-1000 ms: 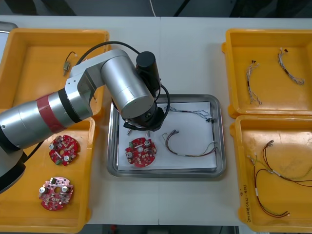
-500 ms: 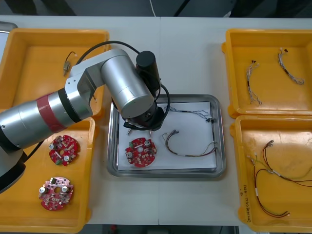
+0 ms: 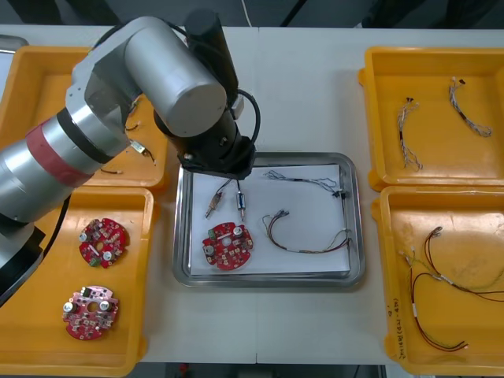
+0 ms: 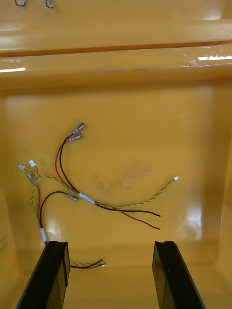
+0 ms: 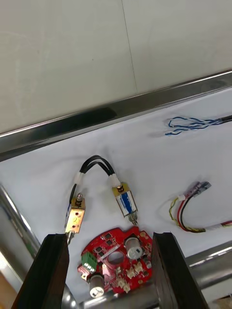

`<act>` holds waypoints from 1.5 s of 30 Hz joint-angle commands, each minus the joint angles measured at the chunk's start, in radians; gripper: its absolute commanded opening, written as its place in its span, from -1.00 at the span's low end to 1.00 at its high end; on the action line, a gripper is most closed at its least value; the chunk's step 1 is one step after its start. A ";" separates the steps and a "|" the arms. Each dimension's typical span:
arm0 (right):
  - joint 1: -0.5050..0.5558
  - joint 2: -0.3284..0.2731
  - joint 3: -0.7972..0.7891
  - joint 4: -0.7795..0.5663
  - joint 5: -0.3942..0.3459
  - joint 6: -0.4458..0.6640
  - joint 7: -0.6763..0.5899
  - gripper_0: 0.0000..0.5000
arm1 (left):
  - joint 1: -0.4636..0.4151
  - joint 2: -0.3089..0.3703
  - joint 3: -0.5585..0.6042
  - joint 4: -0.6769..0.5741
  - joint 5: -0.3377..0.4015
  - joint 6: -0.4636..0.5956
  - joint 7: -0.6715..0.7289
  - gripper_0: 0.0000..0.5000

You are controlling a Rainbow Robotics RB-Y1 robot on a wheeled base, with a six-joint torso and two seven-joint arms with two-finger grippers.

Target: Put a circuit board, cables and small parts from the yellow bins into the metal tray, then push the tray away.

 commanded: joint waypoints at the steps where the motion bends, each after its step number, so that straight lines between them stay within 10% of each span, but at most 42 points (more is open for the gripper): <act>1: 0.021 -0.047 0.059 -0.066 -0.021 0.003 -0.048 1.00 | -0.043 0.042 0.100 -0.076 0.043 0.079 0.017 1.00; 10: 0.016 -0.124 0.172 -0.118 -0.134 0.003 -0.051 1.00 | -0.030 0.119 0.232 -0.141 0.093 0.270 -0.028 1.00; 23: -0.180 -0.194 0.410 -0.136 -0.258 0.003 -0.040 1.00 | 0.089 0.210 0.406 -0.198 0.115 0.270 -0.129 1.00; 45: -0.668 -0.096 1.163 -0.066 -0.035 -0.188 0.015 1.00 | 0.392 0.312 0.632 -0.400 0.112 0.270 -0.226 1.00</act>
